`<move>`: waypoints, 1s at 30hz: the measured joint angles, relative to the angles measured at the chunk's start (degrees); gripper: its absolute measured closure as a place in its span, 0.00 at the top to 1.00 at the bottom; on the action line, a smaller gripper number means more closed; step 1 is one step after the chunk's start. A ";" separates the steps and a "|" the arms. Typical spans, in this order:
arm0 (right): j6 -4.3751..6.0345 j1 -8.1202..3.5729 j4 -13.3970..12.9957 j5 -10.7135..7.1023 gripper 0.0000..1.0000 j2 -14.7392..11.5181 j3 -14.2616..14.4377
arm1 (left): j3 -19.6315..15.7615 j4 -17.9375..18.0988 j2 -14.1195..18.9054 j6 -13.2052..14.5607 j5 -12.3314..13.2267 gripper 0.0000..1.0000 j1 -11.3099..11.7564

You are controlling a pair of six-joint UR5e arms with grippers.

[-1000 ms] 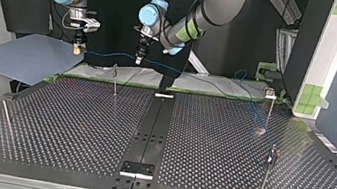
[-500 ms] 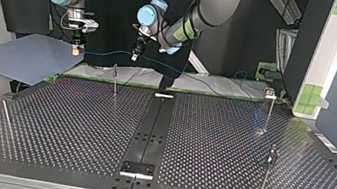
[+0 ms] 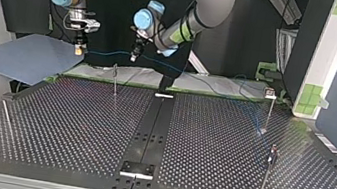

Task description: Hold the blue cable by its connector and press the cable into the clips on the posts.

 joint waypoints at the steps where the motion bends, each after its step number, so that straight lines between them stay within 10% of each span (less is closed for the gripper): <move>1: -0.19 0.07 0.02 -0.33 0.00 0.00 -0.09 | 0.48 -0.28 0.01 -0.09 -0.03 0.00 0.03; 11: -0.20 0.17 0.06 -2.53 0.00 0.13 -0.67 | 5.18 -2.42 0.01 -0.95 -1.56 0.00 0.62; 30: -0.08 -0.08 0.91 -0.85 0.00 0.34 -1.88 | 7.24 -4.18 0.02 -0.39 -1.73 0.00 1.53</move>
